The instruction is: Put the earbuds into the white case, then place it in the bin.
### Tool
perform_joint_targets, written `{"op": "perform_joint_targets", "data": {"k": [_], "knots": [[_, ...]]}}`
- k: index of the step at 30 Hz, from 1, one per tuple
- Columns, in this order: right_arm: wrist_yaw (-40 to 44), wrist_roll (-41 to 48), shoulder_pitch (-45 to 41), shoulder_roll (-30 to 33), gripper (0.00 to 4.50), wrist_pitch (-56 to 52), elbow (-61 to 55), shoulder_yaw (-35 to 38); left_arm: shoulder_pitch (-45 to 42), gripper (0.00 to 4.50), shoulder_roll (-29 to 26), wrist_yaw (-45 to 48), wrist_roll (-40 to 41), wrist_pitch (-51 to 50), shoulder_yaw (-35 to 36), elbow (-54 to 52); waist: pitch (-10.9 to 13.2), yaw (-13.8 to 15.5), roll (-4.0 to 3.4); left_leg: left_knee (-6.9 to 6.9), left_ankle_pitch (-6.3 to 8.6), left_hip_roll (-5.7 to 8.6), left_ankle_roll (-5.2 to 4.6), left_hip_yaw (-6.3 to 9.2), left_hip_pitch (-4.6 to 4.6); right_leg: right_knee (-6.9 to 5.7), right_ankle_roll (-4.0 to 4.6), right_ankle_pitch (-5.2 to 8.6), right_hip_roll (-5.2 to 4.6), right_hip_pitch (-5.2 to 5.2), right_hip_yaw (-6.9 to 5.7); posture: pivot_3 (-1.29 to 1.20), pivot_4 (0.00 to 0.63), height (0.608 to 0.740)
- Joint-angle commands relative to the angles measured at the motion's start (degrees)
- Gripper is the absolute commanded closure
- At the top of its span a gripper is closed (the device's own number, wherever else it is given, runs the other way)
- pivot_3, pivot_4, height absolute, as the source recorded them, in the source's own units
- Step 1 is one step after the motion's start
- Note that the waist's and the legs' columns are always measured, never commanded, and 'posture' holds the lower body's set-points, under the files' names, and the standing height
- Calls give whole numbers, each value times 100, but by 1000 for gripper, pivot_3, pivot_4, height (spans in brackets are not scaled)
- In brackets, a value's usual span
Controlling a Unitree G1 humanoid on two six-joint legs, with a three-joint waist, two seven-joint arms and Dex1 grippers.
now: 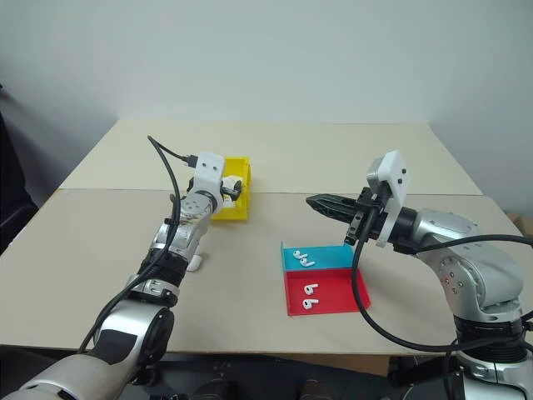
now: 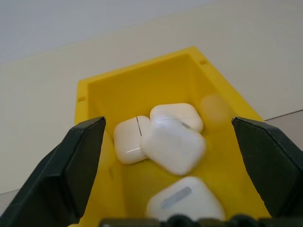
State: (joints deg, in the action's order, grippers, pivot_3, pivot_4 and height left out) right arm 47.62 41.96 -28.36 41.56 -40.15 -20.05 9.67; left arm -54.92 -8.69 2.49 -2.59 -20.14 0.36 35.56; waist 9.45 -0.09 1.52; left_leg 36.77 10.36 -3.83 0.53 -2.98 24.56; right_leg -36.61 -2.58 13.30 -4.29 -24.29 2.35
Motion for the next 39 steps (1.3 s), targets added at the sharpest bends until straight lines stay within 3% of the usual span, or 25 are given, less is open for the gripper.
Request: {"op": "perform_joint_targets", "data": {"k": [1, 5, 10, 16, 21, 25, 30, 34, 39], "knots": [[102, -55, -131, 96, 4500, 205, -147, 37, 84, 20, 16, 367, 489, 357, 333, -656, 0, 1, 0, 0, 0, 0, 0, 0, 0, 0, 0, 0, 0, 0, 0, 0, 150, 740], [345, -526, -79, 193, 4500, 715, -144, -138, 586, 20, 27, 869, 1044, 432, 547, -1716, 0, -19, -1, -1, 0, -1, 0, -1, -1, 0, 1, 0, 0, 0, 1, 0, 150, 740], [1241, -1198, 449, 860, 4500, 1573, -125, -327, 1543, 20, -477, 2124, 2004, -141, 629, -3373, -1, -36, -2, -1, 0, -2, 2, -3, -4, 1, 0, 0, -1, 3, 2, 0, 150, 740], [2337, -1506, 1019, 1894, 4500, 1966, 245, -292, 2825, 20, -1723, 3476, 3014, -745, 808, -5171, 0, -62, -1, 1, -3, -4, 6, -4, -28, -9, 2, 2, -1, 17, 4, 0, 150, 740], [2544, -1950, 1402, 2270, 4500, 2573, 876, 19, 4213, 20, -2842, 4877, 4388, -1001, 1855, -6168, -1, -116, -2, 0, -5, -11, 10, -14, -38, -12, -6, 16, 0, 14, 9, 0, 150, 740], [2782, -2013, 1656, 2534, 4500, 2813, 1176, 375, 5034, 20, -3512, 5364, 5222, -1322, 2791, -6502, -1, -79, -3, 0, -5, -14, 9, -14, -39, -16, 16, 29, -2, 12, 7, 0, 150, 740], [3220, -1944, 1987, 2780, 4500, 3002, 1339, 813, 6003, 20, -4096, 5905, 5004, -1169, 3531, -6442, -1, -59, -3, 1, -4, -13, 10, -21, -42, -11, 14, 52, -8, 17, 7, 0, 150, 740], [3533, -1846, 2079, 2836, 4500, 3131, 1424, 1032, 6606, 20, -4275, 6293, 5065, -1161, 3987, -6431, -1, -63, -3, 1, -4, -15, 11, -23, -41, -12, 18, 54, -8, 11, 7, 0, 150, 740], [3605, -1905, 1989, 2843, 4500, 3193, 1457, 1016, 6744, 20, -4296, 6336, 5167, -1189, 4248, -6486, -1, -63, -3, 1, -4, -18, 11, -24, -45, -12, 19, 55, -7, 11, 6, 0, 150, 740]]}}
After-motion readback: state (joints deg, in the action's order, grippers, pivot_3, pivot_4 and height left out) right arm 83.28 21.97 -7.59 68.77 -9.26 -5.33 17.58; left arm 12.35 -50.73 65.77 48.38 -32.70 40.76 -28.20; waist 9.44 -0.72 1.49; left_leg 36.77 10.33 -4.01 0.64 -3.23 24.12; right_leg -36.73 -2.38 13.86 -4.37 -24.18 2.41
